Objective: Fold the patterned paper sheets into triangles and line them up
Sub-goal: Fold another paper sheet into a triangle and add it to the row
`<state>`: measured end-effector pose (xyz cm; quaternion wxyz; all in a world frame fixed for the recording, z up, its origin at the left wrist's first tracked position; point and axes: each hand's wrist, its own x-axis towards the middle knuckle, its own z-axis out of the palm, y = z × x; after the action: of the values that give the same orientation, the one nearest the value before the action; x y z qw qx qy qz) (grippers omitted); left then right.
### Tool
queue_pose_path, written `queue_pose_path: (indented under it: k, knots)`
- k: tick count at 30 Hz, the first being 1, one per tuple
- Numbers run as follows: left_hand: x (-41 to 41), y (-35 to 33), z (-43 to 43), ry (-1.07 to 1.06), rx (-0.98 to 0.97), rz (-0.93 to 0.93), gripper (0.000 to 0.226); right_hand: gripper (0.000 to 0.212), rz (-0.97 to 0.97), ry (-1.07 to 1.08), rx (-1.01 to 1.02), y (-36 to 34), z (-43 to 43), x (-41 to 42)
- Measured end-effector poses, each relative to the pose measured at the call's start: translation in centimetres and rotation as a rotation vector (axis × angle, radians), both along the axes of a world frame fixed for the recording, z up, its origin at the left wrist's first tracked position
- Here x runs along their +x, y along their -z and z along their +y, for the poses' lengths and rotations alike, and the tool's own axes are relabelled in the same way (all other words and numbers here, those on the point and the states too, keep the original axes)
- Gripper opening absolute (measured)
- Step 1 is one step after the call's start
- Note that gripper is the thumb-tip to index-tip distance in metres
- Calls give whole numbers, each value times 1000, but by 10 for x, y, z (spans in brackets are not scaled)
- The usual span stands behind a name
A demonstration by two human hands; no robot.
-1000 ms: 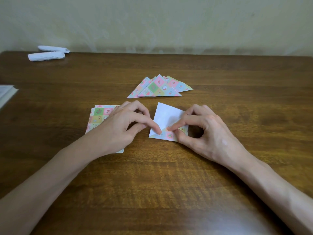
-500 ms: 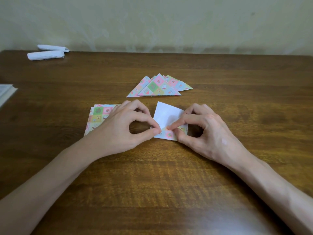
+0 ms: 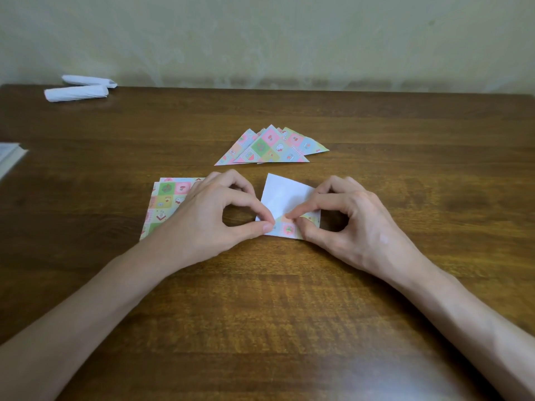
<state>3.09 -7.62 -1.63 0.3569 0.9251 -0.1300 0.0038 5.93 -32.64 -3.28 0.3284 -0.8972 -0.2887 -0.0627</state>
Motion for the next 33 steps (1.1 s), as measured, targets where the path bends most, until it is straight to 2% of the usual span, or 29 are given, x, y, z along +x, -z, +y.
queue_pose_path:
  k: [5, 11, 15, 25, 33]
  knots:
    - [0, -1, 0, -4, 5, 5, 30, 16, 9, 2, 9, -1, 1, -1]
    - [-1, -2, -1, -12, 20, 19, 13, 14, 23, 15, -7, -2, 2, -1]
    - [0, -4, -2, -20, 22, 33, 14, 14, 43, 24, -14, -4, 3, -3]
    - [0, -5, -3, -10, 63, 1, 15, 43, 26, 124, -116, -9, 19, -12]
    - [0, -4, -2, -9, 81, -8, 11, 46, 1, 163, -201, -6, 27, -13]
